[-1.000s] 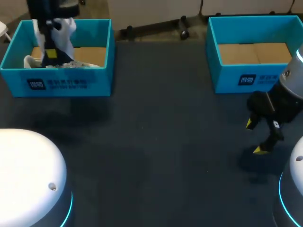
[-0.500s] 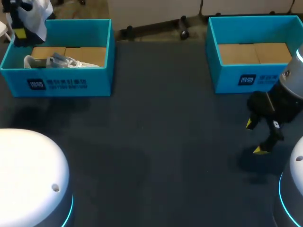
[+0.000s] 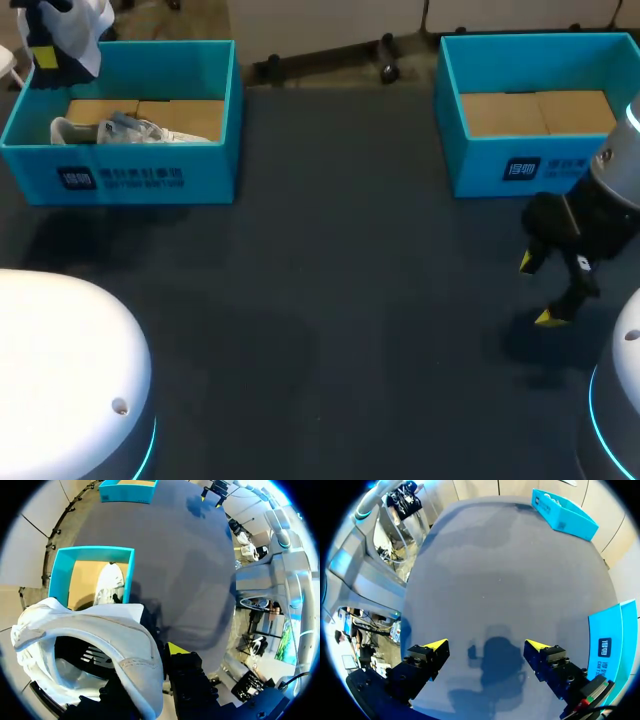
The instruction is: Take the shoe out of the shoebox, open the shoe tongue, remove and reinsert the insole, then place the shoe into the shoebox
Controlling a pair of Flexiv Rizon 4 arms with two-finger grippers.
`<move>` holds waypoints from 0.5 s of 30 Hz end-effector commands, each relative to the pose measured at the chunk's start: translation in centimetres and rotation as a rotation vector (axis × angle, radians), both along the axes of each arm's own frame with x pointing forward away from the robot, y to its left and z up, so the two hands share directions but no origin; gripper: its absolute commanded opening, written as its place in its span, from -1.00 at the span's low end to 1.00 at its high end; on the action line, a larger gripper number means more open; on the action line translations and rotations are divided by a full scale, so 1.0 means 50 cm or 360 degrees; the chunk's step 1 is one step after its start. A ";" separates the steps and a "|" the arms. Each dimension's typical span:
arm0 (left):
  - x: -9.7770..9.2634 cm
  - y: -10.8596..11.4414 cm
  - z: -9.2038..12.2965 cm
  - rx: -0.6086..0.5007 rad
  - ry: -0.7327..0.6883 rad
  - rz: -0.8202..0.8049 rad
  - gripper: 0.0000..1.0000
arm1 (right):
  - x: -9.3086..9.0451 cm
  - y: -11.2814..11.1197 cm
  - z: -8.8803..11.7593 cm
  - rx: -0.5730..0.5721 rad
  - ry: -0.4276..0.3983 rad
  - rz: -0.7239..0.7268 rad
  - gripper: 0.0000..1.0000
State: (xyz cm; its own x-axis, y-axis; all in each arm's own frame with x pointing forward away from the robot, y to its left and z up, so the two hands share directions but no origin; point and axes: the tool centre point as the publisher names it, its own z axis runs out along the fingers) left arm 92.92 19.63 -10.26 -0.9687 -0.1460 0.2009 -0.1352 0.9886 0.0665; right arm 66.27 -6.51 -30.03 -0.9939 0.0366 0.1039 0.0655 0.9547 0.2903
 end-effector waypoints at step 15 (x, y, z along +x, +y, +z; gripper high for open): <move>0.193 0.114 -0.052 -0.0048 -0.0148 -0.0148 -1.00 | -0.001 -0.001 -0.001 -0.0001 -0.0002 0.0000 1.00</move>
State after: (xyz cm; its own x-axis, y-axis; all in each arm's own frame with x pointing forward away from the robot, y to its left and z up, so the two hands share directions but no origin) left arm 101.01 24.88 -12.71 -0.9943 -0.0668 0.0835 -0.0628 0.9968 0.0492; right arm 66.28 -6.51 -30.02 -0.9939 0.0365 0.1039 0.0654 0.9547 0.2902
